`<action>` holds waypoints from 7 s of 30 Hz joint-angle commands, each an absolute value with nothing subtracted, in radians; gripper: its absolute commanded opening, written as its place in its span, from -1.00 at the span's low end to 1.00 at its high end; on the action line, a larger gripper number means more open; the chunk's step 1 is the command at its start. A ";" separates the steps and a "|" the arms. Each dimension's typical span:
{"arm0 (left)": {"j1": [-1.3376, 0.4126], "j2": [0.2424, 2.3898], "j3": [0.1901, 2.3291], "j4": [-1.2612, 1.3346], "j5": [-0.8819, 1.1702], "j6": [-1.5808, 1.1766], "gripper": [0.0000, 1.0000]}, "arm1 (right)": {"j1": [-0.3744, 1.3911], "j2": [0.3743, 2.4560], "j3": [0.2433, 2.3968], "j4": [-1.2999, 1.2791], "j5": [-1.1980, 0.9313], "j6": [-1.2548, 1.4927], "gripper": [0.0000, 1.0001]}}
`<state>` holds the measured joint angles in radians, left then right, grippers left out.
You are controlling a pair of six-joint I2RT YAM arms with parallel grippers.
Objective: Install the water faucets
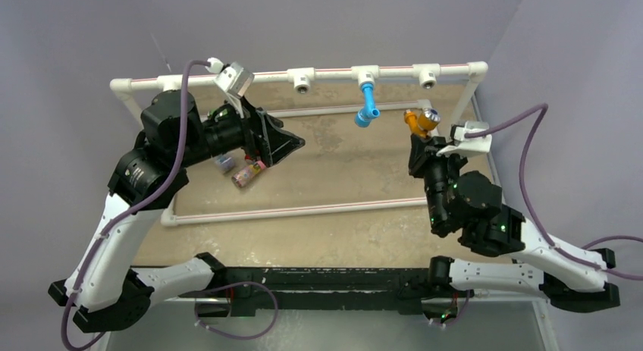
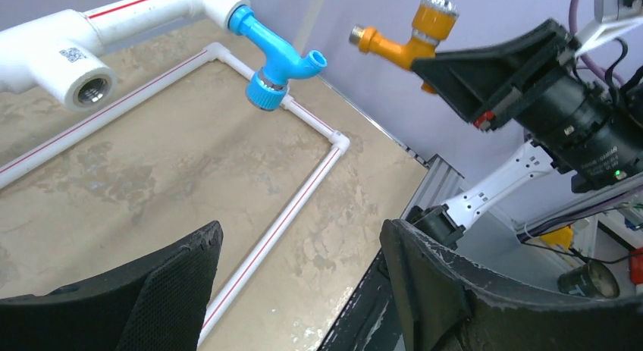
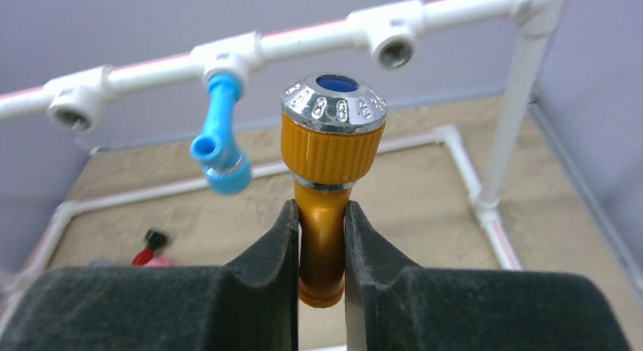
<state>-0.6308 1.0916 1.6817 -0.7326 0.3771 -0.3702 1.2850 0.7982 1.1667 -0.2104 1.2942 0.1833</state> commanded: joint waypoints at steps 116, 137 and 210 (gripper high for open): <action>-0.635 1.233 1.635 -0.321 0.250 -0.201 0.37 | 0.316 0.717 0.703 0.557 0.263 -0.095 -1.00; -0.636 1.793 2.023 -0.102 -0.166 0.269 0.13 | 0.316 0.733 0.727 0.543 0.246 -0.205 -1.00; -0.642 1.854 1.857 -0.165 0.149 0.464 -1.00 | 0.316 0.834 0.805 0.504 0.208 0.223 -1.00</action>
